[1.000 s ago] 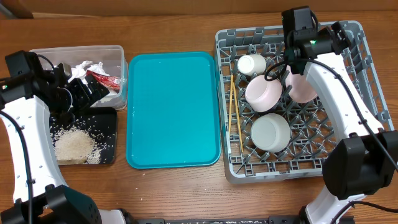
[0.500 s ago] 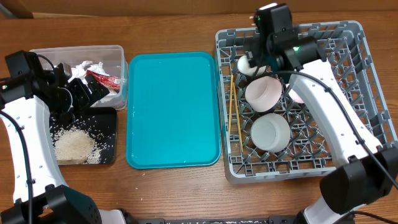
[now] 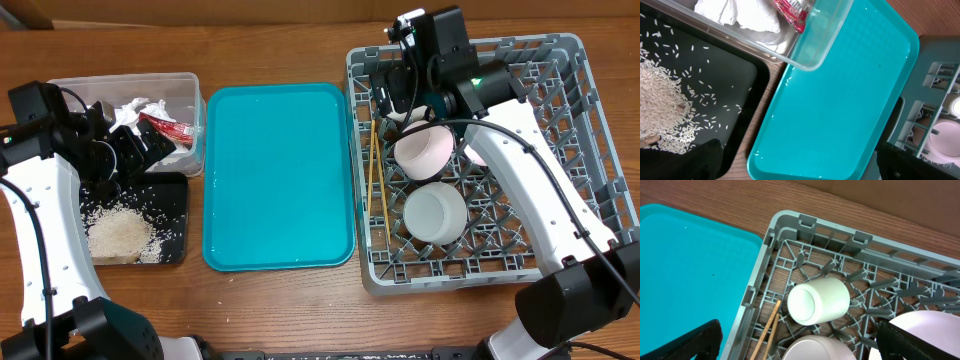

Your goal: Sort waste into correct bins and load items into the dishwasher

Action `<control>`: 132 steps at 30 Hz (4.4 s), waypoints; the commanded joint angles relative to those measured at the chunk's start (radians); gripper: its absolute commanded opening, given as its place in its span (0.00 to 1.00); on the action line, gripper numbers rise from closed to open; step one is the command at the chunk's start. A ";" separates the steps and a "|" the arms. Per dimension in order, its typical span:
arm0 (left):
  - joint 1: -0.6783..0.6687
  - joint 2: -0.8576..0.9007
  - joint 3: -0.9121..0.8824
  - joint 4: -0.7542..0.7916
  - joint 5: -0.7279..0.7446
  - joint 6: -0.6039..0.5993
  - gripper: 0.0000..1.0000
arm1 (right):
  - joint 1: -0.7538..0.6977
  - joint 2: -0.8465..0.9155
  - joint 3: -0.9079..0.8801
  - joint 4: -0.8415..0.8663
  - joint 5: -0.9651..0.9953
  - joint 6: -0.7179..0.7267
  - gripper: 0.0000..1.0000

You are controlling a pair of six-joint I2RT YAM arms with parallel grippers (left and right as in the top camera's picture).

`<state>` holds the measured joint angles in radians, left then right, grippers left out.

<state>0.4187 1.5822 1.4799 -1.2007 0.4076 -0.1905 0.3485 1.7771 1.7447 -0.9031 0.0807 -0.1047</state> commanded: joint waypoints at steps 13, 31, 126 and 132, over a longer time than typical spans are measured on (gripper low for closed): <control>-0.007 -0.019 0.021 0.001 0.000 0.011 1.00 | -0.003 -0.126 0.029 0.004 -0.013 0.008 1.00; -0.007 -0.019 0.021 0.001 0.000 0.011 1.00 | -0.003 -0.817 -0.040 0.009 -0.005 0.001 1.00; -0.199 -0.201 0.021 0.001 0.000 0.011 1.00 | -0.188 -1.774 -1.737 0.826 -0.157 0.256 1.00; -0.391 -0.388 0.021 0.001 0.000 0.011 1.00 | -0.188 -1.774 -1.737 0.826 -0.157 0.256 1.00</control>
<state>0.0971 1.2945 1.4799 -1.2003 0.4068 -0.1905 0.1650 0.0147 0.0185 -0.0814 -0.0742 0.1455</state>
